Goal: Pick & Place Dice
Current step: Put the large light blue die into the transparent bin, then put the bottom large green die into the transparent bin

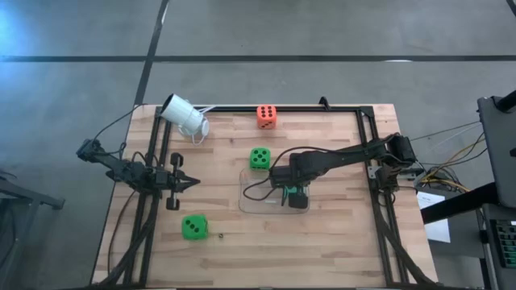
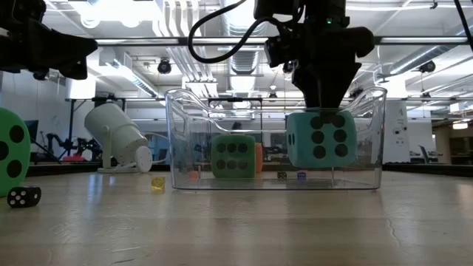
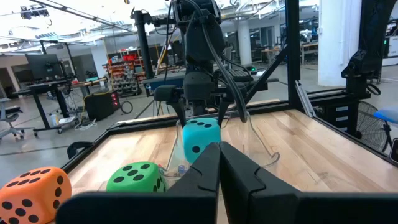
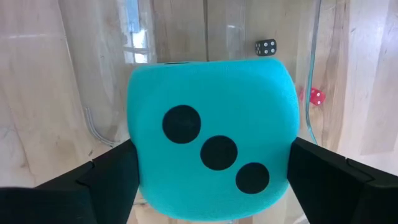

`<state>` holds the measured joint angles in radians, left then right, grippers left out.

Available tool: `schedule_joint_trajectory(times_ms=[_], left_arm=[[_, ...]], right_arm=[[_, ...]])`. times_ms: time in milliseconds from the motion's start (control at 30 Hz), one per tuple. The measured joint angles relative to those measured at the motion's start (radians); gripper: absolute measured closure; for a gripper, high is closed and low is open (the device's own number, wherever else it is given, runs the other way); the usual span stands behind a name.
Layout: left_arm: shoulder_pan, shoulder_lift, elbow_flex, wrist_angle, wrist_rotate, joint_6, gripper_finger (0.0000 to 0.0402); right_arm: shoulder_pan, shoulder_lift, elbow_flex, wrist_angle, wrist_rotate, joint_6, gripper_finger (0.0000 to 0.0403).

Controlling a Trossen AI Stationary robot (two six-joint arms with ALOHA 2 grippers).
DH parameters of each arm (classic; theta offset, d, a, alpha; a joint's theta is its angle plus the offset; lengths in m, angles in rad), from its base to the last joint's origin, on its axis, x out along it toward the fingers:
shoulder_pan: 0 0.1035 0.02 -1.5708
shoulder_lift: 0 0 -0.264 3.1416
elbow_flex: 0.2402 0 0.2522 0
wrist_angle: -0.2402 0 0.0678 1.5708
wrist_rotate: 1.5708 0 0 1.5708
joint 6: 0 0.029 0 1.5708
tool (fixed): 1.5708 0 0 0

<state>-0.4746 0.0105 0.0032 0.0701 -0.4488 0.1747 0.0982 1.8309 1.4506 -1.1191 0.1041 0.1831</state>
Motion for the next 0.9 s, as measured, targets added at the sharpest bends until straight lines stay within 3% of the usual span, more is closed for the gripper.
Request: schedule_joint_trajectory(times_ms=[400,600,900], left_arm=[[0.0,0.0,0.0,0.0,0.0,0.0,0.0391],[0.0,0.0,0.0,0.0,0.0,0.0,0.0391],[0.0,0.0,0.0,0.0,0.0,0.0,0.0391]], right_arm=[[0.0,0.002,0.0,0.011,-0.007,0.031,0.0035],[0.0,0.002,0.0,0.017,-0.007,0.035,0.0007],[0.0,0.002,-0.002,0.029,0.002,0.042,0.0003]])
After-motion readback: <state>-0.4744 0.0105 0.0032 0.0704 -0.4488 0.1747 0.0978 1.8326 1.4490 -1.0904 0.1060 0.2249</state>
